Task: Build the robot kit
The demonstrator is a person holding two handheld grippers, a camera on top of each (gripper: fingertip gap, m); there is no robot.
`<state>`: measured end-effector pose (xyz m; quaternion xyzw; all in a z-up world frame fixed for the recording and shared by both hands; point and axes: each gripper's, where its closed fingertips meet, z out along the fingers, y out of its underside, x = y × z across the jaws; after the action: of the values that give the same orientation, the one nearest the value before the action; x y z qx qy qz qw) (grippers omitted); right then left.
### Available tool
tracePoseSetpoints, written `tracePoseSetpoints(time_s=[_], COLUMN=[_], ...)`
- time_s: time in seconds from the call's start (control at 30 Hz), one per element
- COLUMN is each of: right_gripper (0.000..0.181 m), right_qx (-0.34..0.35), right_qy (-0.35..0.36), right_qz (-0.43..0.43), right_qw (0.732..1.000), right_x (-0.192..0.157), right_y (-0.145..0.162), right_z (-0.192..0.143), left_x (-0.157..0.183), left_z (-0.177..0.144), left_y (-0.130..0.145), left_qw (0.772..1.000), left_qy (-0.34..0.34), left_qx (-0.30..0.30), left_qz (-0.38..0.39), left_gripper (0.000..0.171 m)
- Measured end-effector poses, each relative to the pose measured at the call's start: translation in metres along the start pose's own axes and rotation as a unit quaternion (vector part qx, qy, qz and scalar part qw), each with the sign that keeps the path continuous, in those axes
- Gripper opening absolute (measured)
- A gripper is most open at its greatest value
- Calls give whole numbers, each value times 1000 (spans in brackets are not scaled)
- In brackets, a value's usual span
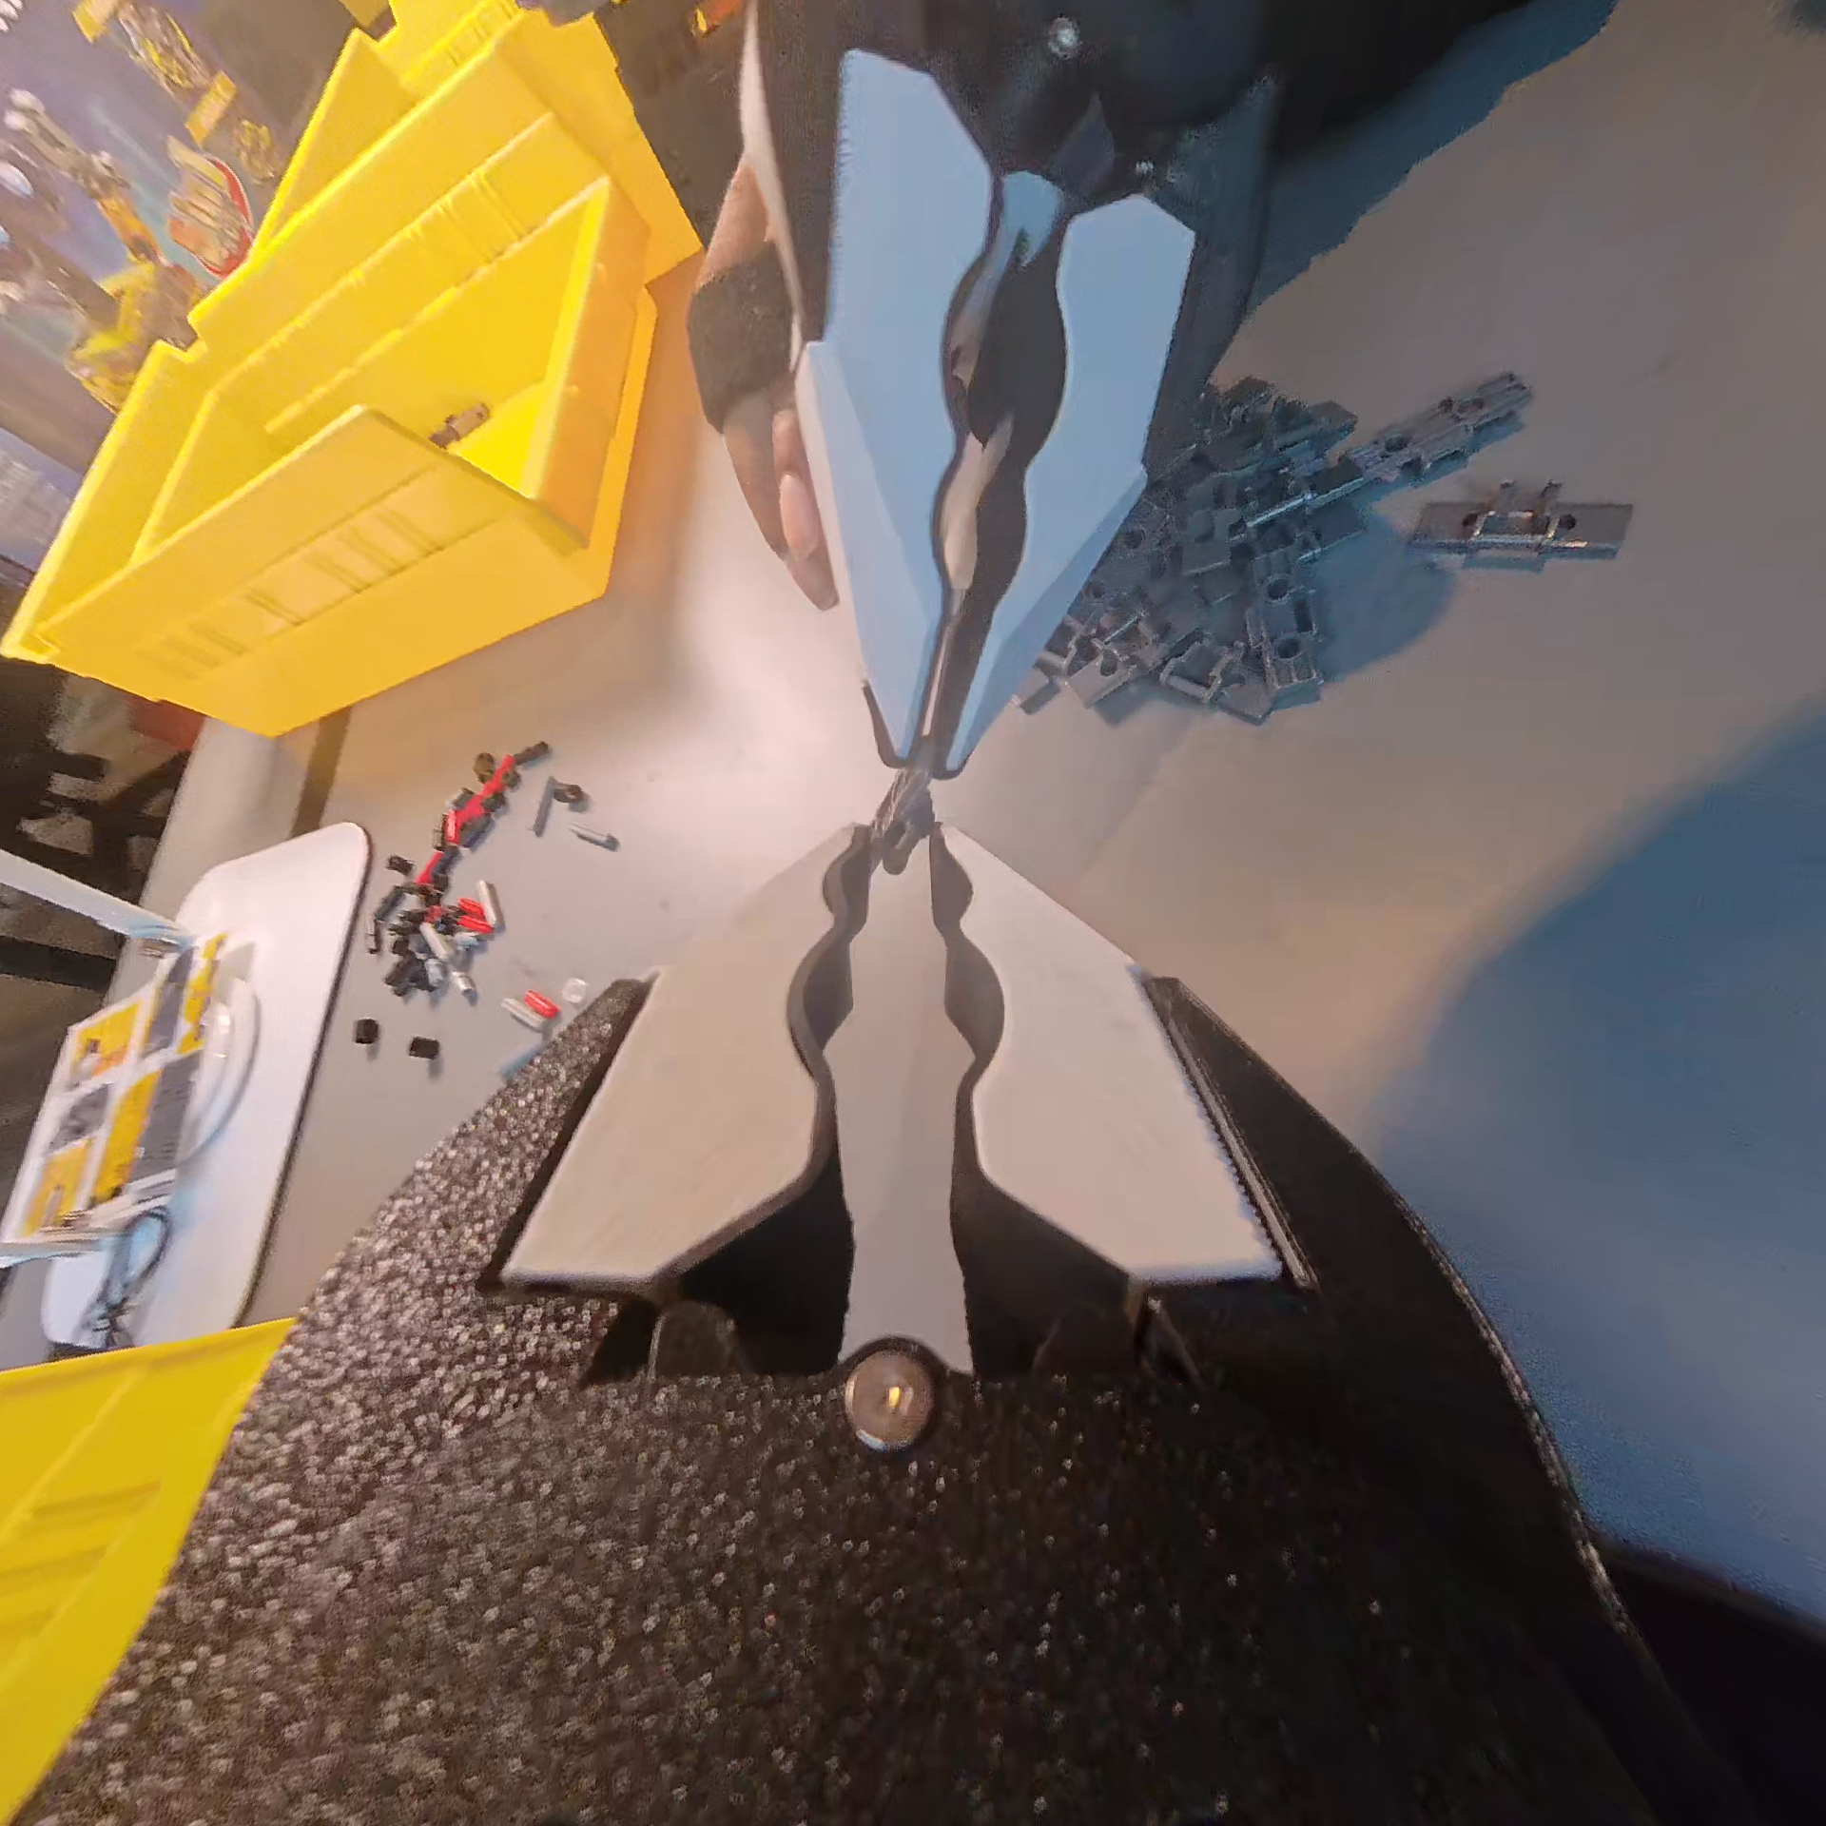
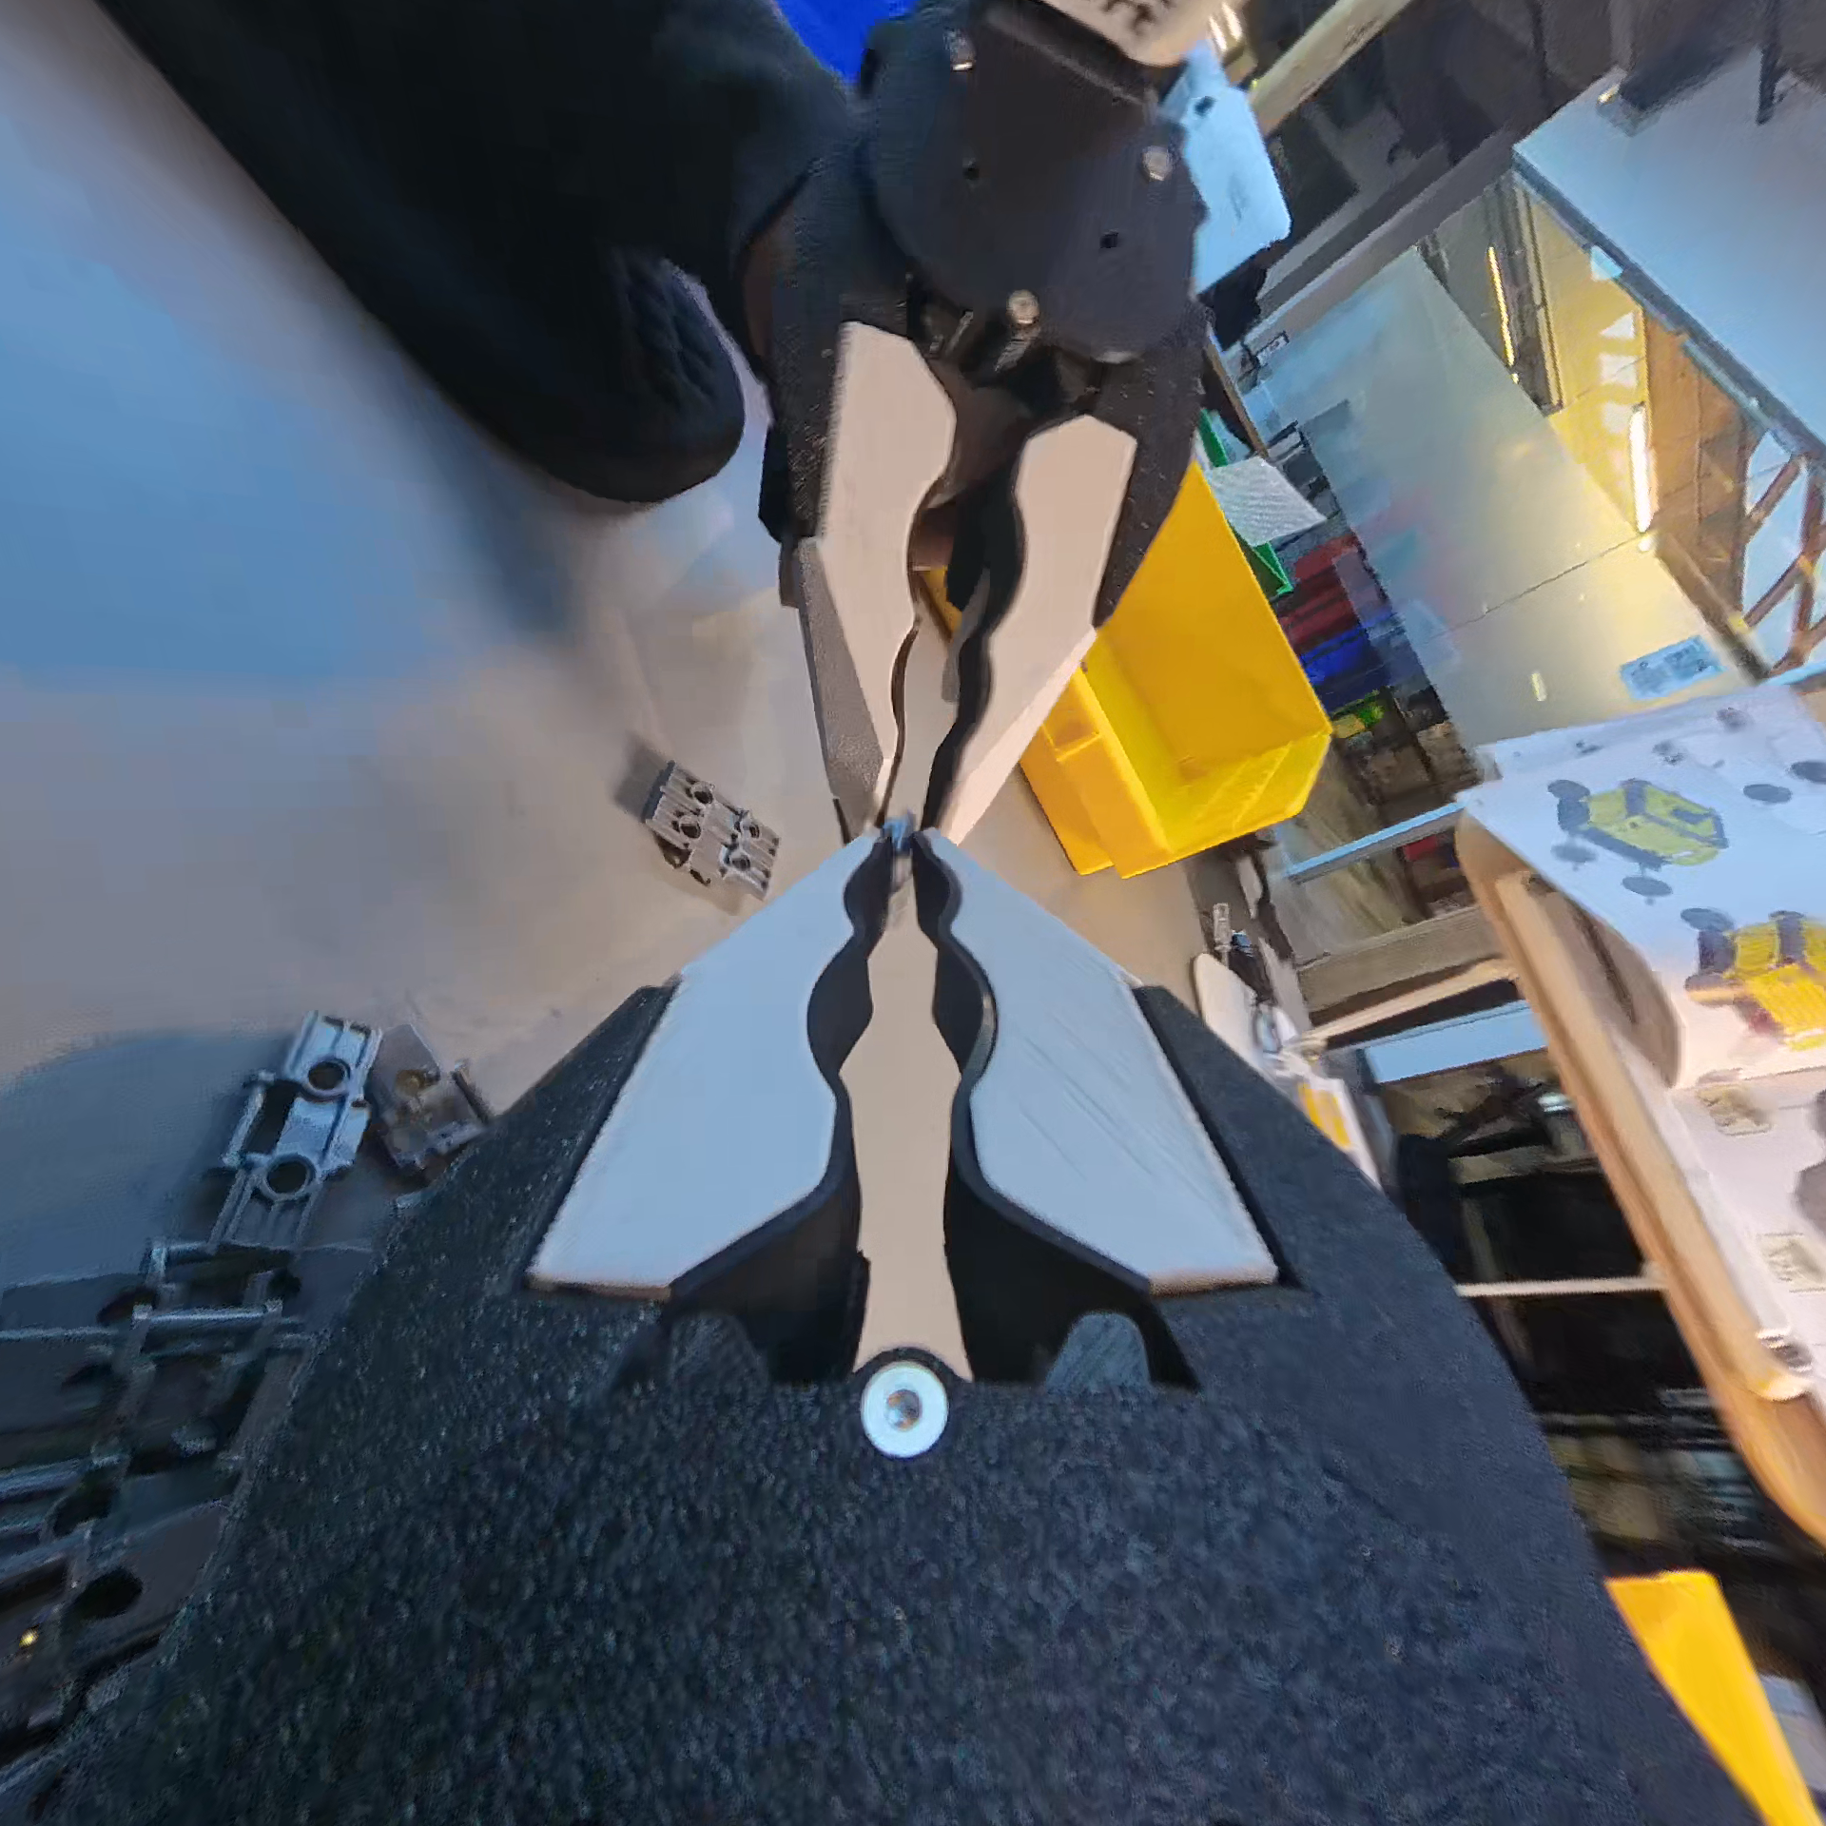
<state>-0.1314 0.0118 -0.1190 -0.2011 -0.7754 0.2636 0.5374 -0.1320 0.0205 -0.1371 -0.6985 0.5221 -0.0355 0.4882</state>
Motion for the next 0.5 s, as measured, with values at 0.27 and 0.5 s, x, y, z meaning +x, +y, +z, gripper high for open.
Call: tracePoseSetpoints(time_s=[0.27,0.5], right_gripper=[16,18], right_qx=[64,72], right_qy=[-36,-40], right_qz=[166,158], right_qw=[983,984], right_x=[16,14], right_y=[-10,-17], right_z=[-13,-14], left_x=[-7,-11], left_z=[-12,-17], left_y=[-25,-35], left_qw=[998,995], left_qy=[-29,-23], left_qx=[58,98], left_qz=[14,-26], left_gripper=[1,1])
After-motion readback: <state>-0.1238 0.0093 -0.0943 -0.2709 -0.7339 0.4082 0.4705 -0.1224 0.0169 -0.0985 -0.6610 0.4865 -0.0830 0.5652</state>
